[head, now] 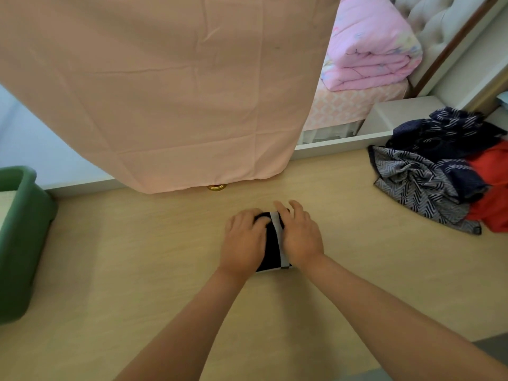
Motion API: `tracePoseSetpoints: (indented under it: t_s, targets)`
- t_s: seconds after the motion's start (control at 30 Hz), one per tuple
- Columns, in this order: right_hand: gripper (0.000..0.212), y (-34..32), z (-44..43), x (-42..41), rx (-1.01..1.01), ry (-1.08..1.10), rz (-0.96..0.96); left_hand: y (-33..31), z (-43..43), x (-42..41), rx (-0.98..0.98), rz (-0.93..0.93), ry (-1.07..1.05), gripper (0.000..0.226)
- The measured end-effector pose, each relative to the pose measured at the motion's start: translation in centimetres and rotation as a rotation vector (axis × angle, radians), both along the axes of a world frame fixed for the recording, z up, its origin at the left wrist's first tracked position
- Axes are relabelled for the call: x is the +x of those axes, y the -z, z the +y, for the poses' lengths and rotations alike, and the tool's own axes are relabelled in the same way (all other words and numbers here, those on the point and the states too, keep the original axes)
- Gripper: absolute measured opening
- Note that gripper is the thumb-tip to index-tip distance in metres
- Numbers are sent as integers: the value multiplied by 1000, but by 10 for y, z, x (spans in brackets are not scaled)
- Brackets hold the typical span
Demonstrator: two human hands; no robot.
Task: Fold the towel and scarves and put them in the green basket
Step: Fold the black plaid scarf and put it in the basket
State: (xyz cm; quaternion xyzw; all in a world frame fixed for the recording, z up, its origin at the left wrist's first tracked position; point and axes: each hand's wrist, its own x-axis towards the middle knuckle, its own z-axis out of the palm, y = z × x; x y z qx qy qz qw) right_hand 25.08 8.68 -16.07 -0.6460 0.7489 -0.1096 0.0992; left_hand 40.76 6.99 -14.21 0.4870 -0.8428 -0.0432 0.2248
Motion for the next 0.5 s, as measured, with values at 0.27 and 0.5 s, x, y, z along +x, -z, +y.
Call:
tracePoseSetpoints:
  t_s: [0.27,0.5]
  targets:
    - [69,8,-9,-30,148,-411,-119,31,-21,4,457,-289,190,59]
    - [70,8,3,-22,180,-378,-9,31,-35,31,474,-398,121,88]
